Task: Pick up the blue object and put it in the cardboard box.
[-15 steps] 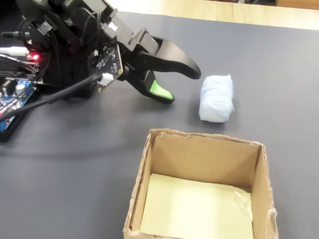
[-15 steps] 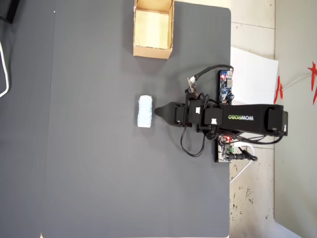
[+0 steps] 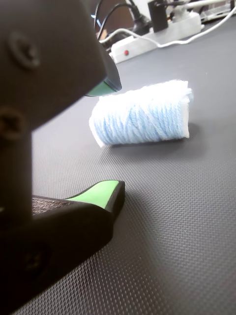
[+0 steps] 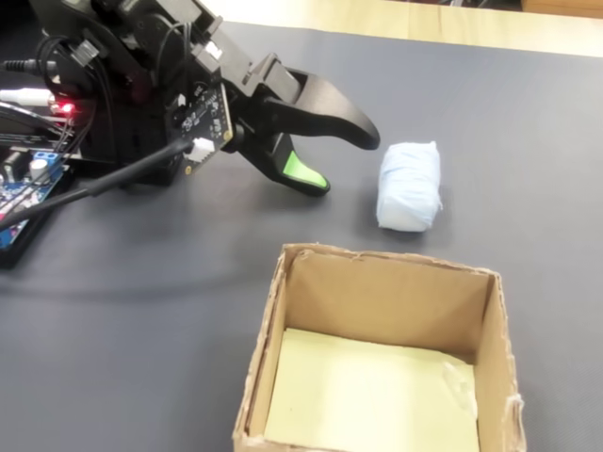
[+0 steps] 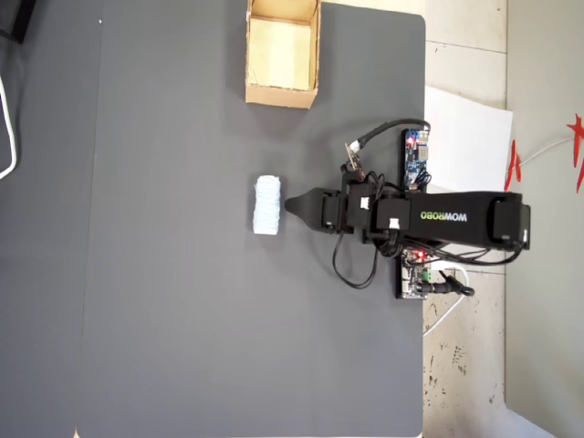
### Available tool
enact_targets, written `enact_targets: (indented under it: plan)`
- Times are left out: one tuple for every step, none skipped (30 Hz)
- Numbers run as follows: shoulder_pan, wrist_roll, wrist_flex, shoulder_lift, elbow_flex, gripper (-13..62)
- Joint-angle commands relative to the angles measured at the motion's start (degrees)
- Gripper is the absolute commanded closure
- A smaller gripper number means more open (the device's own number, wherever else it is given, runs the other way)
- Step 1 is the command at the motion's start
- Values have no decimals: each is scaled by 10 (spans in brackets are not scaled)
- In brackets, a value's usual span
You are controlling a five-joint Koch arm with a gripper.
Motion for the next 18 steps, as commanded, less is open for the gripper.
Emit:
enact_targets:
  plan:
    - [-7,47,64,50,20,156]
    - [-7,53,64,50,20,156]
    - [-8,54,64,50,20,156]
    - [-8,54,63,50,20,156]
    - [-8,54,63,50,20,156]
    - [-9,54,64,50,20,156]
    - [-9,54,64,50,20,156]
    - [-9,54,64,50,20,156]
    - [-8,53,64,50,20,156]
    - [-8,52,64,50,20,156]
    - [-8,52,64,50,20,156]
    - [-9,52,64,50,20,156]
    - [-8,52,64,50,20,156]
    - [-9,52,64,50,20,156]
    - [-8,52,64,50,20,156]
    - [-8,52,64,50,20,156]
    - [-8,51,64,50,20,156]
    - [-7,47,65,50,20,156]
